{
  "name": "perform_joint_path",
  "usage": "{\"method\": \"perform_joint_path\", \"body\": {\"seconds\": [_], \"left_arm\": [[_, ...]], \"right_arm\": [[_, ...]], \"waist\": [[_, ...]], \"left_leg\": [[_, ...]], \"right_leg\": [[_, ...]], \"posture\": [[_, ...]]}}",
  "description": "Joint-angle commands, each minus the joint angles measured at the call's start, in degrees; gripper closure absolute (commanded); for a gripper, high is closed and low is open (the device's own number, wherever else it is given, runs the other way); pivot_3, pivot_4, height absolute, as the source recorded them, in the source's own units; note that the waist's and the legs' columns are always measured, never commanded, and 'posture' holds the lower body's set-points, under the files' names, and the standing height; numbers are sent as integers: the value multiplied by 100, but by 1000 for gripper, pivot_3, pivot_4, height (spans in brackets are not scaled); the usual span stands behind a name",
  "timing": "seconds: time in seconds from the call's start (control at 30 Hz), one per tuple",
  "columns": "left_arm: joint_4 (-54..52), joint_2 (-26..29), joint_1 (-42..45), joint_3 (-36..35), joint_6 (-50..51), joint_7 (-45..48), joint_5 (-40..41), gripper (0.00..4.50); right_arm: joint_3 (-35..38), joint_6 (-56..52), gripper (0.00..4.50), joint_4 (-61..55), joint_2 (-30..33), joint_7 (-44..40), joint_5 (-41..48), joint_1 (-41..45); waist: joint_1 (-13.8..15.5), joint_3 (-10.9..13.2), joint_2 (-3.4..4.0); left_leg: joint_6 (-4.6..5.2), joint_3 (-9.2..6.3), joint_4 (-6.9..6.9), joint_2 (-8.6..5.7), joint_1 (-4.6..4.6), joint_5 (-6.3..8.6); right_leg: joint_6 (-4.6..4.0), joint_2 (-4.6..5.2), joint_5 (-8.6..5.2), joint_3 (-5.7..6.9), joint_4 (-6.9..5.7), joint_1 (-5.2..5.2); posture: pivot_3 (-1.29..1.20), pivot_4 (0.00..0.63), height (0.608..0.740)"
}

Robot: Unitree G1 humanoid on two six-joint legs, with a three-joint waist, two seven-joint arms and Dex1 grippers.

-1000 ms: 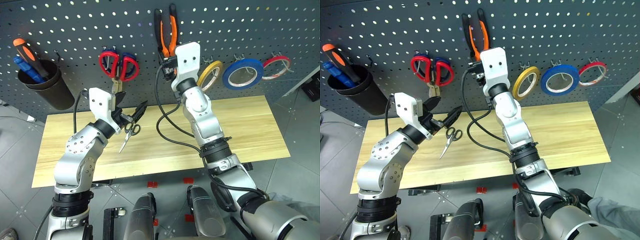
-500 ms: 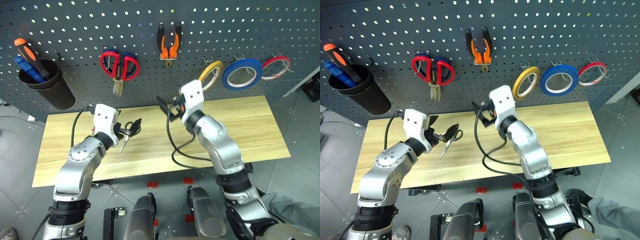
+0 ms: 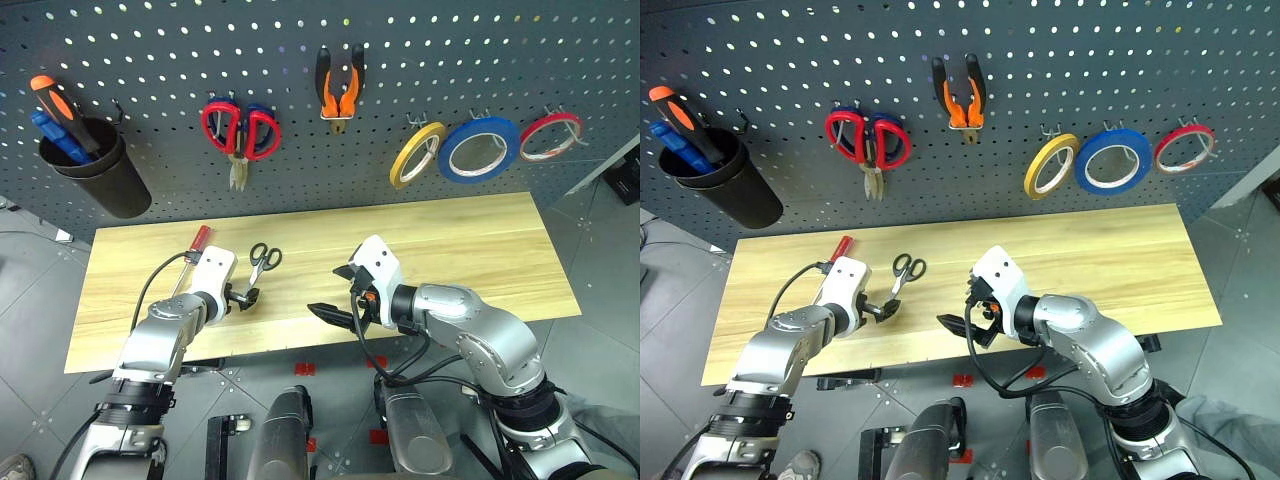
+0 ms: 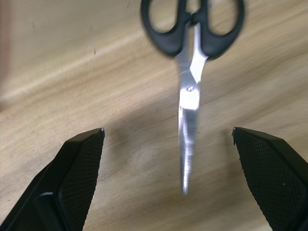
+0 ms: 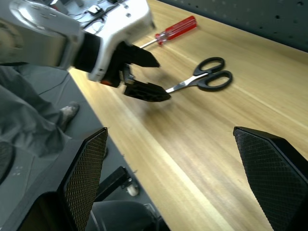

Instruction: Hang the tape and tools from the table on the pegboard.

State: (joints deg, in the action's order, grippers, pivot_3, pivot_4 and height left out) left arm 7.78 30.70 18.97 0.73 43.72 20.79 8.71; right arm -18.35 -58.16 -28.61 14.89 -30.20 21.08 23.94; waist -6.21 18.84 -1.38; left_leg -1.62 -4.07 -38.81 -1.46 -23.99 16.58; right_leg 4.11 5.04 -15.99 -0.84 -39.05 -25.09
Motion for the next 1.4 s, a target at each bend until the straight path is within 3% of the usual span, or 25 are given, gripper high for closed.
{"method": "perform_joint_path", "body": {"seconds": [0.03,0.23,0.33,0.73,0.9,1.1,1.23,1.4], "left_arm": [[766,-182,388,164,-369,50,-226,0],[1569,-358,847,454,-651,257,-453,0],[1695,-402,862,581,-650,373,-528,568],[1482,-486,642,212,-738,350,-464,4183],[908,-446,282,-32,-973,326,-412,4227],[-1132,-293,-901,-424,-2075,422,-331,4227],[-2488,-202,-1570,-476,-2585,393,-438,4227],[-3357,-299,-1520,-550,-2928,298,-367,4227]], "right_arm": [[-26,-4,39,-197,-6,-44,151,120],[36,72,39,-119,-21,84,99,239],[359,-132,0,19,-218,235,239,370],[1029,-584,0,211,-487,236,849,682],[729,-240,0,-20,-125,59,765,542],[37,1579,0,-504,844,-465,-91,256],[359,2229,0,-704,707,-545,50,384],[496,2476,0,-606,542,-556,99,654]], "waist": [[18,0,-2],[36,-1,-4],[34,-1,-4],[4,-4,-4],[-33,-4,-4],[-26,-2,-8],[-11,-2,-8],[19,-3,-10]], "left_leg": [[0,0,0,-6,1,0],[-2,-2,-9,-11,3,-1],[-7,-2,-9,-11,3,-4],[-5,-4,-10,-10,12,-3],[-14,-2,-8,-9,11,-8],[-23,3,-2,-5,-7,-13],[-22,5,-5,0,-9,-12],[-5,2,-8,1,-9,-3]], "right_leg": [[0,4,0,0,-1,2],[1,10,1,2,-1,10],[1,10,1,2,-1,10],[0,10,2,2,-4,20],[0,10,2,0,-2,15],[0,12,1,-3,8,-5],[-4,18,5,-3,5,-2],[-8,15,8,3,6,3]], "posture": [[-153,356,740],[-166,356,740],[-172,355,740],[-173,344,740],[-177,341,740],[-178,338,740],[-166,335,740],[-163,332,740]]}}
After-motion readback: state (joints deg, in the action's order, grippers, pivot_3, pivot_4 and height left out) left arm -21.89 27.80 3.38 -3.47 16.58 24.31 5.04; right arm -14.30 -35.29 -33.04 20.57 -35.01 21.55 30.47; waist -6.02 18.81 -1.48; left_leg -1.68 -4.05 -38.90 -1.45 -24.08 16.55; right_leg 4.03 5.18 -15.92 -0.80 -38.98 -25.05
